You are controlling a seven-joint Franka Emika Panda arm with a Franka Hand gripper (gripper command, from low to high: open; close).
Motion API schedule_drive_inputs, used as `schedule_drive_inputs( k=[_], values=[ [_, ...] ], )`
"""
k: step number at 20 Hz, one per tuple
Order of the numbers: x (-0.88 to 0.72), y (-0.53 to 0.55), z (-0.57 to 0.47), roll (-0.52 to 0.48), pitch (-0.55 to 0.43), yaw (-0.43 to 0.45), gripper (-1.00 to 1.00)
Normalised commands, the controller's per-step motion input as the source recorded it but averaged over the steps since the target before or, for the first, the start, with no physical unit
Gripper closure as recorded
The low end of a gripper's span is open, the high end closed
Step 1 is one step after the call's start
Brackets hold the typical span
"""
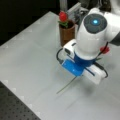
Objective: Flower insertion into a vase
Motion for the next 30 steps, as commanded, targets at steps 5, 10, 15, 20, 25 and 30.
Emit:
schedule_drive_inputs(
  k=[5,10,15,20,25,30],
  values=[
    [-0.44,-0.33,0.32,0.134,-0.04,0.019,1.0],
    [-0.54,-0.4,0.21,0.16,-0.041,0.041,1.0],
    [-0.57,-0.31,0.1,0.187,-0.045,0.036,1.0],
    [-0.5,-0.21,0.11,0.205,-0.034,0.048,1.0],
    [-0.4,-0.2,0.13,0.211,-0.017,0.044,1.0],
    [-0.27,-0.19,-0.03,0.2,-0.043,0.086,1.0]
  ],
)
